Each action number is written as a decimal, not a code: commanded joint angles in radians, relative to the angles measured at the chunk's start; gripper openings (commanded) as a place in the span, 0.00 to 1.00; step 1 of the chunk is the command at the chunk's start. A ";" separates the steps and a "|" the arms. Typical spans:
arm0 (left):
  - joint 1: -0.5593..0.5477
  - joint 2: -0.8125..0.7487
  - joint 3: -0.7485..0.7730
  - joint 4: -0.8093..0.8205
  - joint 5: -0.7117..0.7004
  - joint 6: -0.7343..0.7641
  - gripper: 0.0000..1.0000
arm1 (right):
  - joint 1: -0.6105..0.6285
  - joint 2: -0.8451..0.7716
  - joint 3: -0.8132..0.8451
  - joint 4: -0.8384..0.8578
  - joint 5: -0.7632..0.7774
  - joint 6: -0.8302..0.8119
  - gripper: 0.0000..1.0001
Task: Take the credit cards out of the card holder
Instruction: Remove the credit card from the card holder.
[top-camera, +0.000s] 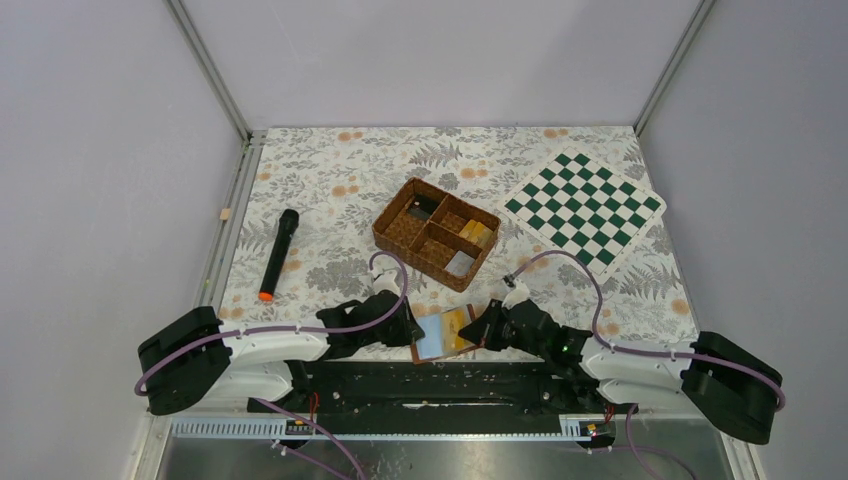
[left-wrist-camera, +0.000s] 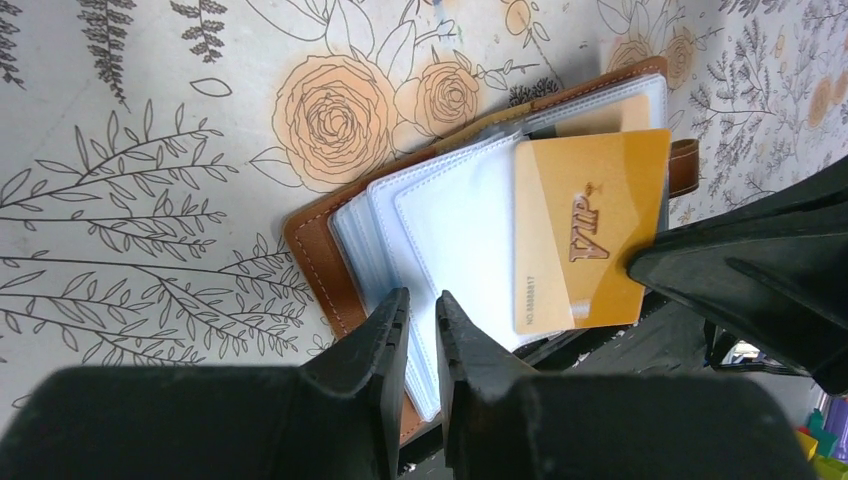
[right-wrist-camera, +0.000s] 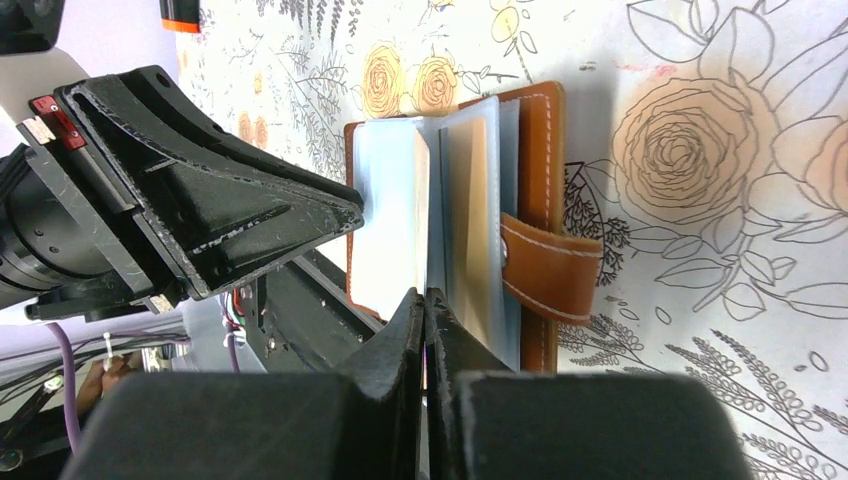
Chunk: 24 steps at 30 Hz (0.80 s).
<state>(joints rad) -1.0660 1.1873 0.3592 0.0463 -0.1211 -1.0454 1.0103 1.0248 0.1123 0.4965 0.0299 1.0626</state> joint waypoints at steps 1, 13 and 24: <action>-0.003 -0.002 0.038 -0.093 -0.026 0.026 0.17 | -0.008 -0.075 0.007 -0.119 0.068 -0.040 0.00; -0.004 -0.089 0.139 -0.170 -0.013 0.074 0.28 | -0.009 -0.222 0.028 -0.250 0.097 -0.078 0.00; -0.002 -0.068 0.205 -0.110 0.063 0.143 0.34 | -0.009 -0.282 0.039 -0.282 0.102 -0.083 0.00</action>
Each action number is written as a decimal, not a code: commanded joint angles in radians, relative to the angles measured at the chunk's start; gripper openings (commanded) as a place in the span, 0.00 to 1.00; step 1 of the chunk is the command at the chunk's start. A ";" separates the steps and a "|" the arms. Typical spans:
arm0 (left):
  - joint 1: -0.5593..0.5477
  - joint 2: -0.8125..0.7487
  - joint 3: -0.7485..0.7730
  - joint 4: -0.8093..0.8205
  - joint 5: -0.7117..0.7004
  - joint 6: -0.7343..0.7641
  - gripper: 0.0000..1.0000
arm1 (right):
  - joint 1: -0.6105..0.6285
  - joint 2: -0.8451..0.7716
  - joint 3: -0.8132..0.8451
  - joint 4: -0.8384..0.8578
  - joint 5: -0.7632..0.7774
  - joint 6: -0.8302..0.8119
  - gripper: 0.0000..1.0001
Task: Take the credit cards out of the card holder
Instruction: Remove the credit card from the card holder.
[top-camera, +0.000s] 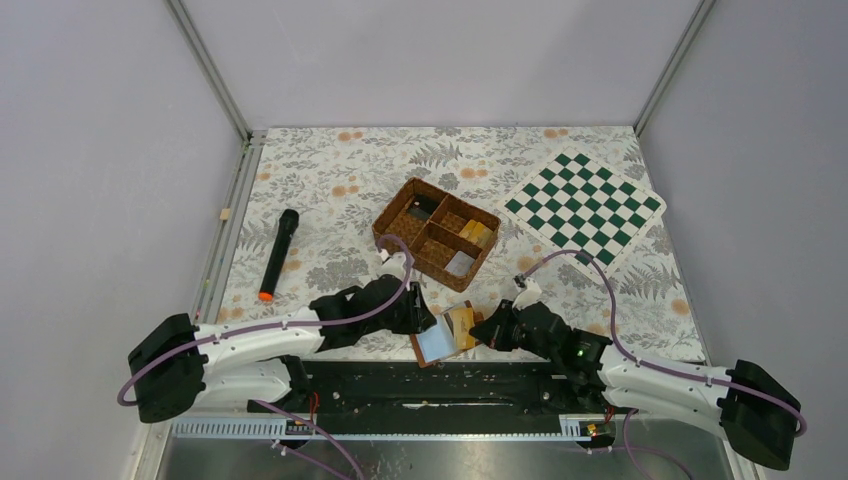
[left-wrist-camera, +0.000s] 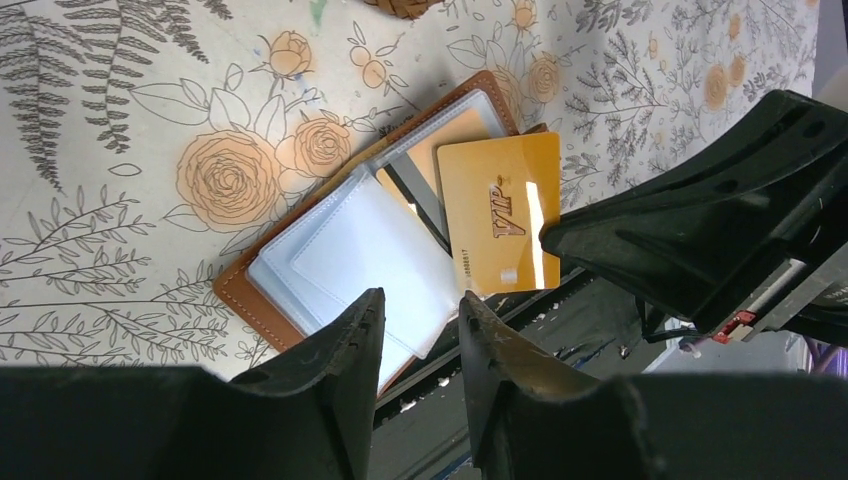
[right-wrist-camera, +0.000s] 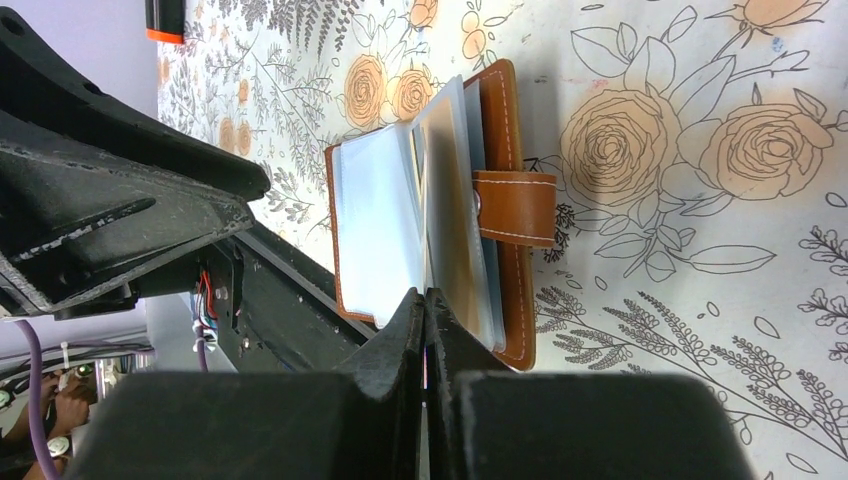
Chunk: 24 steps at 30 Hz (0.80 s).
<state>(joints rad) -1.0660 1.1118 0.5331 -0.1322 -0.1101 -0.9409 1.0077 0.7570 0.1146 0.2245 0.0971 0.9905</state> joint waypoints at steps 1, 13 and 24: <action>-0.002 0.017 0.033 0.084 0.066 0.041 0.34 | -0.006 -0.017 0.034 -0.005 0.037 -0.008 0.00; 0.007 0.083 0.014 0.152 0.105 0.037 0.34 | -0.006 -0.118 0.041 -0.067 0.065 -0.024 0.00; 0.150 -0.024 0.116 0.008 0.342 0.248 0.59 | -0.018 -0.081 0.087 -0.022 -0.152 -0.165 0.00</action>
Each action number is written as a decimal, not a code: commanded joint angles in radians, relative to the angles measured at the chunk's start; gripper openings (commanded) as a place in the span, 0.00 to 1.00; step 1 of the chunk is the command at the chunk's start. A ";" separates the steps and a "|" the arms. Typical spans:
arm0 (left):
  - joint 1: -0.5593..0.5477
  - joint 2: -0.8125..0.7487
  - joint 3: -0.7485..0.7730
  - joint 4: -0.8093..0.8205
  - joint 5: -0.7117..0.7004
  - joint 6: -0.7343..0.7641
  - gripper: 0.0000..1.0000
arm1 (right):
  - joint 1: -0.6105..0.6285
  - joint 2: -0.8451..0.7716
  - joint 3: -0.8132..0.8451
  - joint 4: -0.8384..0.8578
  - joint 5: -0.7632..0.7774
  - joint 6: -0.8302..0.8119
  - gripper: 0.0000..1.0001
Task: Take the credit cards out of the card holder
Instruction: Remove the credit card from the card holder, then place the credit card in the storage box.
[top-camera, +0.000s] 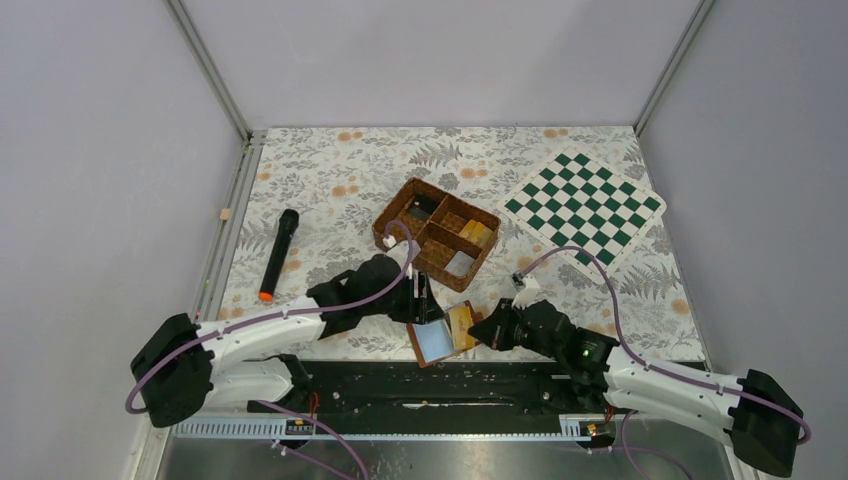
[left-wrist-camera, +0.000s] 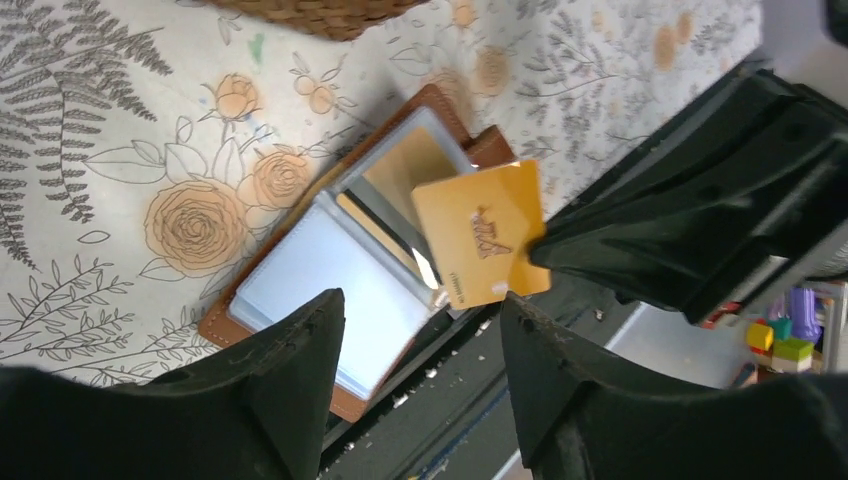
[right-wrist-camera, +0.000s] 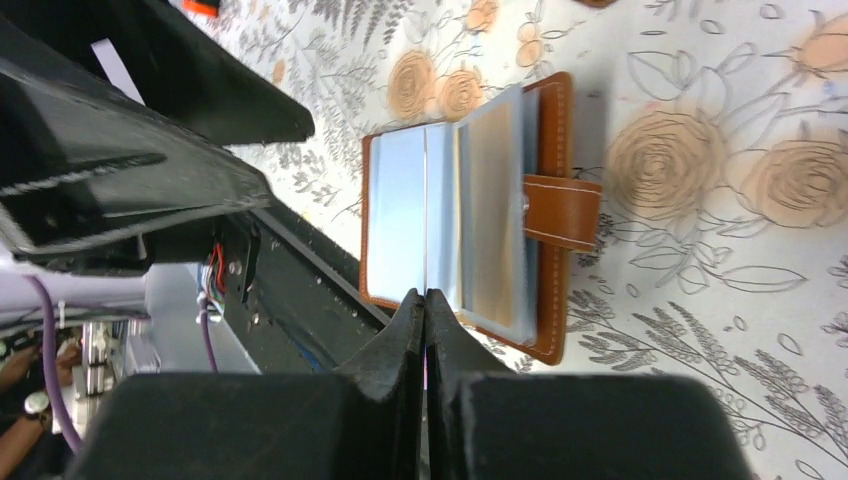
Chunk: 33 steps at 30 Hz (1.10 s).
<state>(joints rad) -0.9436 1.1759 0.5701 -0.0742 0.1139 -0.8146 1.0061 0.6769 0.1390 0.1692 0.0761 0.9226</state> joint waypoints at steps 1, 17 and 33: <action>0.034 -0.100 0.101 -0.089 0.133 0.154 0.61 | -0.021 0.000 0.073 0.023 -0.159 -0.116 0.00; 0.039 0.020 0.238 -0.196 0.597 0.361 0.49 | -0.049 -0.028 0.139 0.087 -0.531 -0.160 0.00; 0.074 -0.008 0.164 -0.029 0.581 0.129 0.00 | -0.055 -0.101 0.066 0.138 -0.373 -0.027 0.50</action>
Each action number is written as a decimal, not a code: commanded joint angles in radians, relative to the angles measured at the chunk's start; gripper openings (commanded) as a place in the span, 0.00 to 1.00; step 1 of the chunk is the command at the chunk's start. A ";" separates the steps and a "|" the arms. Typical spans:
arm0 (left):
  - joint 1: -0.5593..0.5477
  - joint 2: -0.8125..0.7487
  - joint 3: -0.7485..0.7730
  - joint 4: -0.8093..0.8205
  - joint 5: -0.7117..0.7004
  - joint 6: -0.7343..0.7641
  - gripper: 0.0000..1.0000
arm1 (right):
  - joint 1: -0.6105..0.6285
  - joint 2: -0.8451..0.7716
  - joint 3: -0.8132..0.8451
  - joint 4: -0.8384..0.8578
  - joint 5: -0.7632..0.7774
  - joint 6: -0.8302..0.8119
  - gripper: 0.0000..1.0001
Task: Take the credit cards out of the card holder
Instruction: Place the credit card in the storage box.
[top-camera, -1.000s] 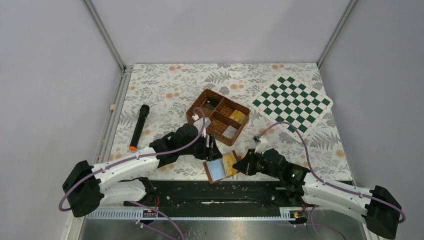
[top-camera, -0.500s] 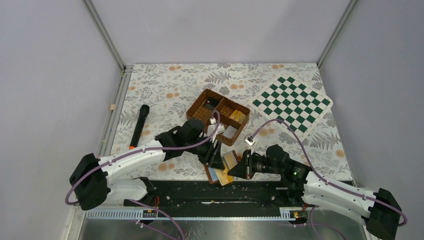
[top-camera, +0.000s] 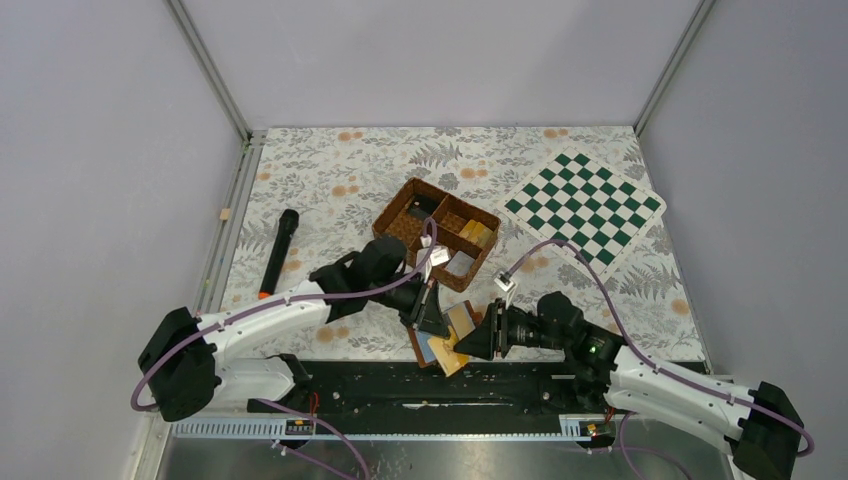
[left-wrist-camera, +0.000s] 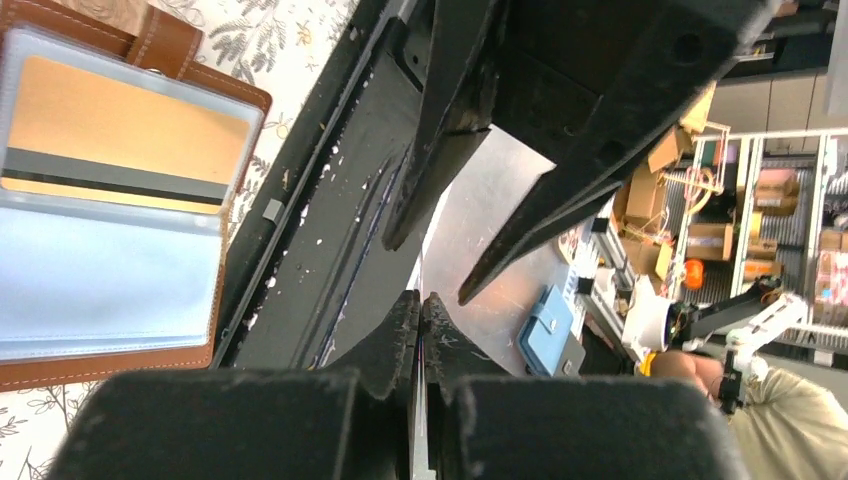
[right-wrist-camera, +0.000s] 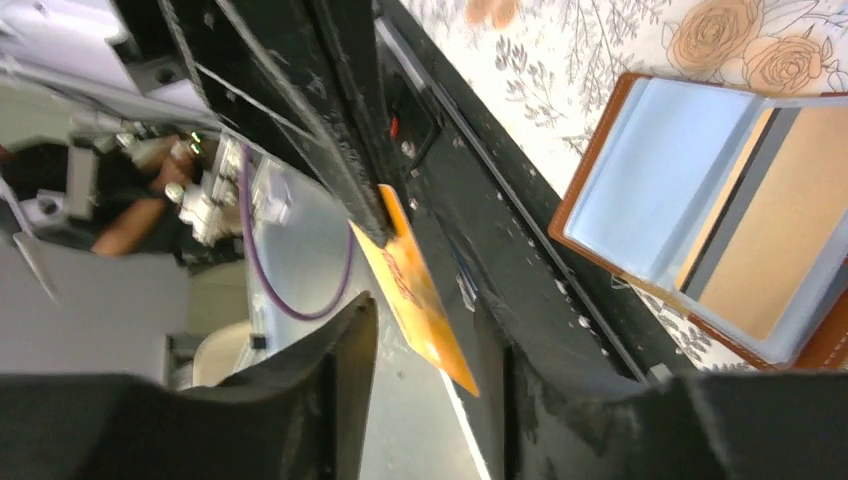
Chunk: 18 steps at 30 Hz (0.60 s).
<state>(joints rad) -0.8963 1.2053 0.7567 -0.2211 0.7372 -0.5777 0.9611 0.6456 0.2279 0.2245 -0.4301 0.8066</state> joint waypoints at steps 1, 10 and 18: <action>0.039 -0.055 -0.041 0.136 -0.072 -0.149 0.00 | -0.010 -0.096 -0.045 0.095 0.185 0.123 0.55; 0.069 -0.337 -0.325 0.623 -0.484 -0.621 0.00 | -0.010 -0.205 -0.133 0.242 0.353 0.258 0.70; 0.033 -0.423 -0.408 0.764 -0.673 -0.656 0.00 | -0.010 -0.054 -0.132 0.458 0.357 0.329 0.60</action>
<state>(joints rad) -0.8391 0.8242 0.3534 0.3756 0.2077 -1.1847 0.9543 0.5289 0.0902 0.5049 -0.0944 1.0847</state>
